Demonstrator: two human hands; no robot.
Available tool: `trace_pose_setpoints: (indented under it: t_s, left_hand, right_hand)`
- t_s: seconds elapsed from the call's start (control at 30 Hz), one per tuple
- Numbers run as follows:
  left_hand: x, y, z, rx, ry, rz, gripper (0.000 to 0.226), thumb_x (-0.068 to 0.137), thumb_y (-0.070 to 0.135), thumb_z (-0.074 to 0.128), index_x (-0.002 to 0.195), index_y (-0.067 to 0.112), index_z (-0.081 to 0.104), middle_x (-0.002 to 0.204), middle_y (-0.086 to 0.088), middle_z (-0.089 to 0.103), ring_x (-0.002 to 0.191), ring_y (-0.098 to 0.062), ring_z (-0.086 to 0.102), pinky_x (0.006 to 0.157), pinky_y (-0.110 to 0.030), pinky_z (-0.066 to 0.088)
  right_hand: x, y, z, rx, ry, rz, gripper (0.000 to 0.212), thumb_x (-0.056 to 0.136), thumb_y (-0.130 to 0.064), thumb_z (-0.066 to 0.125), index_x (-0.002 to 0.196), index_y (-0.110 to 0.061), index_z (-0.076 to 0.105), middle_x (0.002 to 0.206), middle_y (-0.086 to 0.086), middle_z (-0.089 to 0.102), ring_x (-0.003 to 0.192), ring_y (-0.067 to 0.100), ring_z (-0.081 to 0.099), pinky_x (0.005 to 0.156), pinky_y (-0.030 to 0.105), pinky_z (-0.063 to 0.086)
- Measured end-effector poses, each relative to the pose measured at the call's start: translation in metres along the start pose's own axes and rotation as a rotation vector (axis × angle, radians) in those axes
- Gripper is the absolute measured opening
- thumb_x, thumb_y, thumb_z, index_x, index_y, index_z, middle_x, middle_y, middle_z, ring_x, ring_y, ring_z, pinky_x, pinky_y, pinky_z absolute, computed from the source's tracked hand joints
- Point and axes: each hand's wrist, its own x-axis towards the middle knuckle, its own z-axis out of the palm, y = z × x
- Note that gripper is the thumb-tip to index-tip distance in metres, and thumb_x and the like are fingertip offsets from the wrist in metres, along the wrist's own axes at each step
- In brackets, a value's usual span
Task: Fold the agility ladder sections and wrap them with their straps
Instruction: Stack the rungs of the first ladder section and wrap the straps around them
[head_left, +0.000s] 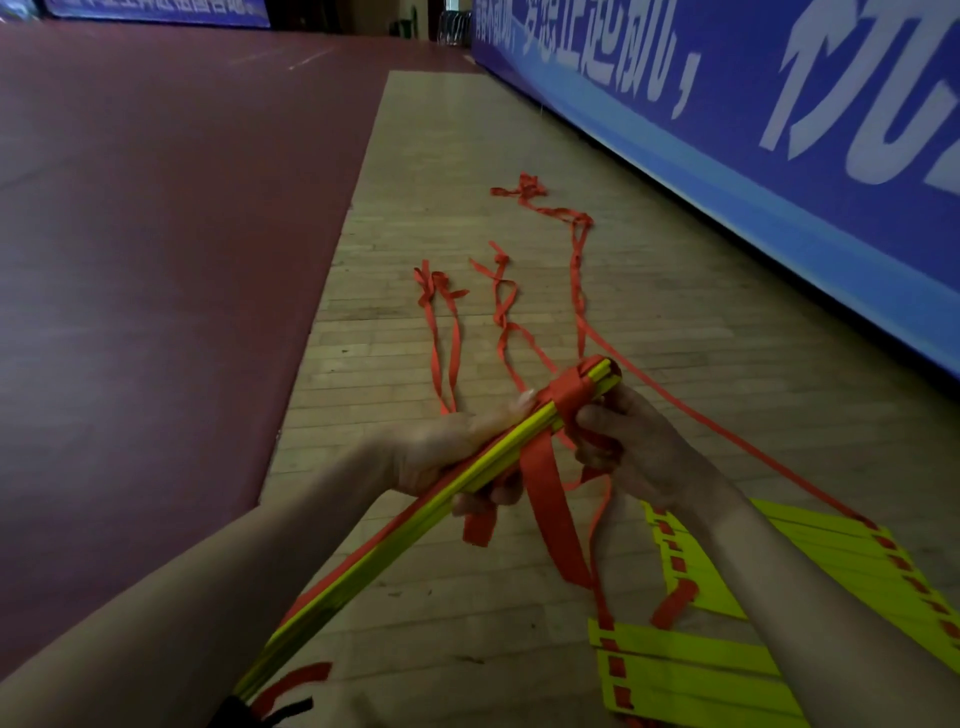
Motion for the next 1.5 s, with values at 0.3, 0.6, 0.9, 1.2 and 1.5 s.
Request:
trace_pose_setpoints:
  t_s: [0.3, 0.6, 0.9, 1.2, 1.5]
  left_hand:
    - [-0.001, 0.004, -0.006, 0.003, -0.018, 0.002, 0.070, 0.071, 0.070, 0.062, 0.102, 0.007, 0.063, 0.088, -0.009, 0.066, 0.081, -0.020, 0.062, 0.075, -0.029, 0.053]
    - [0.003, 0.007, 0.012, 0.059, 0.180, 0.198, 0.050, 0.079, -0.005, 0.070, 0.109, 0.031, 0.051, 0.086, -0.007, 0.067, 0.077, -0.029, 0.065, 0.069, -0.038, 0.058]
    - [0.014, 0.004, 0.009, 0.650, 0.381, 0.287, 0.063, 0.074, 0.033, 0.073, 0.130, 0.015, 0.048, 0.112, -0.010, 0.064, 0.102, -0.024, 0.063, 0.088, -0.045, 0.053]
    - [0.001, 0.005, 0.004, 0.413, 0.165, 0.212, 0.065, 0.079, -0.001, 0.066, 0.136, 0.020, 0.043, 0.112, -0.003, 0.062, 0.097, -0.009, 0.058, 0.086, -0.028, 0.051]
    - [-0.003, 0.015, 0.009, 0.090, 0.159, 0.151, 0.041, 0.076, -0.019, 0.053, 0.096, 0.016, 0.062, 0.076, -0.004, 0.063, 0.070, -0.016, 0.061, 0.064, -0.030, 0.054]
  right_hand:
    - [0.001, -0.004, 0.014, -0.168, 0.285, -0.057, 0.019, 0.071, -0.025, 0.069, 0.073, -0.018, 0.052, 0.045, -0.010, 0.031, 0.034, 0.002, 0.023, 0.034, 0.013, 0.017]
    - [-0.002, -0.012, 0.019, -0.139, 0.360, -0.107, 0.015, 0.071, -0.025, 0.069, 0.069, -0.020, 0.054, 0.044, -0.009, 0.031, 0.033, 0.003, 0.024, 0.034, 0.013, 0.016]
    - [-0.003, -0.003, 0.014, -0.039, 0.450, -0.093, 0.016, 0.073, -0.023, 0.070, 0.070, -0.019, 0.055, 0.048, -0.006, 0.033, 0.032, 0.002, 0.023, 0.031, 0.013, 0.016]
    - [-0.015, -0.007, -0.007, -0.361, 0.187, -0.040, 0.021, 0.078, -0.011, 0.065, 0.094, -0.011, 0.052, 0.055, -0.007, 0.046, 0.039, 0.007, 0.033, 0.038, 0.018, 0.031]
    - [-0.011, -0.012, -0.010, -0.372, 0.178, -0.108, 0.041, 0.066, -0.006, 0.079, 0.099, -0.013, 0.055, 0.055, -0.007, 0.043, 0.038, 0.005, 0.029, 0.037, 0.017, 0.026]
